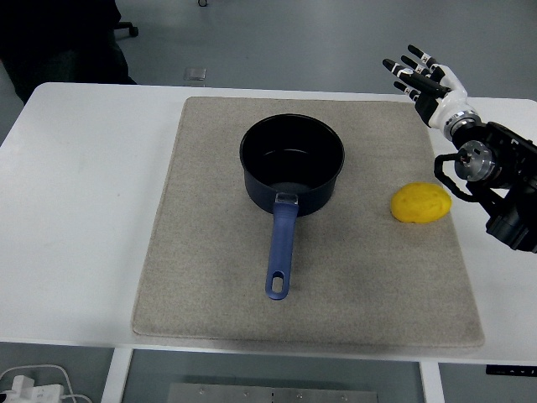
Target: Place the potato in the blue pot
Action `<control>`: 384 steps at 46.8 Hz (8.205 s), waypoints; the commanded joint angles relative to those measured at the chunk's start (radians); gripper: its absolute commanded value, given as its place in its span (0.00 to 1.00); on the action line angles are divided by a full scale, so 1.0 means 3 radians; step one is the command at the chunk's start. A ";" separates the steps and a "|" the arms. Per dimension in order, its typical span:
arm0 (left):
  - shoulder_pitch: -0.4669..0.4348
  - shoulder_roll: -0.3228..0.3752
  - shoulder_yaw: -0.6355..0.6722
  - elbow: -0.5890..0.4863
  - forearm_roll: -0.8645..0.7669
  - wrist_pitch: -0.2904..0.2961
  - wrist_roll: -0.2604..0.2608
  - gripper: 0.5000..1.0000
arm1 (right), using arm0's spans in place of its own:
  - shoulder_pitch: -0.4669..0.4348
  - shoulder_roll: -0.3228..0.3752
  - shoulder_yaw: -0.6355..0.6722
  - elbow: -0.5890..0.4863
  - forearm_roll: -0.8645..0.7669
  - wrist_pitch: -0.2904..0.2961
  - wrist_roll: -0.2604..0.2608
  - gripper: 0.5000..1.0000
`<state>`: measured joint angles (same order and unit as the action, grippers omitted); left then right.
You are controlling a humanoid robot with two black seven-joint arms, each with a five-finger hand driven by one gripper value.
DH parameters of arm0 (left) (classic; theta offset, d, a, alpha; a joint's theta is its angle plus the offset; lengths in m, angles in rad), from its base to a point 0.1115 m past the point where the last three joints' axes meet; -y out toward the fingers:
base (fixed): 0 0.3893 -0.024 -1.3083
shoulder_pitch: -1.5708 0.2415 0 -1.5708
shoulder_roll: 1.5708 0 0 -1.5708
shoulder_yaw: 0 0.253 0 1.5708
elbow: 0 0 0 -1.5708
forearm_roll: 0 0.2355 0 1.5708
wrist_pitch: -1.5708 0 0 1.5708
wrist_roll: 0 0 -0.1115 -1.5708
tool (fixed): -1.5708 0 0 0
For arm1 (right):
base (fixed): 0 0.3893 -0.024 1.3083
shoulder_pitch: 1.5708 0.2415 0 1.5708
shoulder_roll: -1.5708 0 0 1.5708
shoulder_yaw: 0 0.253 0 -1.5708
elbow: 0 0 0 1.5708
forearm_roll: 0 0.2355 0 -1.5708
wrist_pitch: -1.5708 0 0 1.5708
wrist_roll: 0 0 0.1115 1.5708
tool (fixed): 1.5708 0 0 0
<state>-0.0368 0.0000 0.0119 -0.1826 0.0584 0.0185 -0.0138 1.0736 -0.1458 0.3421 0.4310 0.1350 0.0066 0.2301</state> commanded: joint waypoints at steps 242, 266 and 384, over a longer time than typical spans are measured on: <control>-0.0005 0.0000 -0.0009 -0.0097 -0.0016 0.0000 0.0021 0.99 | -0.0879 -0.1887 -0.0113 0.2015 -0.4346 0.0453 0.0864 0.83; 0.0010 0.0000 -0.0009 -0.0082 -0.0016 0.0000 0.0021 0.99 | -0.0910 -0.1851 -0.0164 0.1938 -0.4346 0.0351 0.0910 0.41; 0.0010 0.0000 -0.0009 -0.0122 -0.0016 -0.0005 0.0021 0.99 | 0.0220 -0.0143 -0.0194 0.1406 -0.4137 0.0346 0.0419 0.00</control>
<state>-0.0336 0.0000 0.0092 -0.2193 0.0526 0.0171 -0.0076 1.1440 -0.2054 0.2836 0.8742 -1.1049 0.1108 0.3545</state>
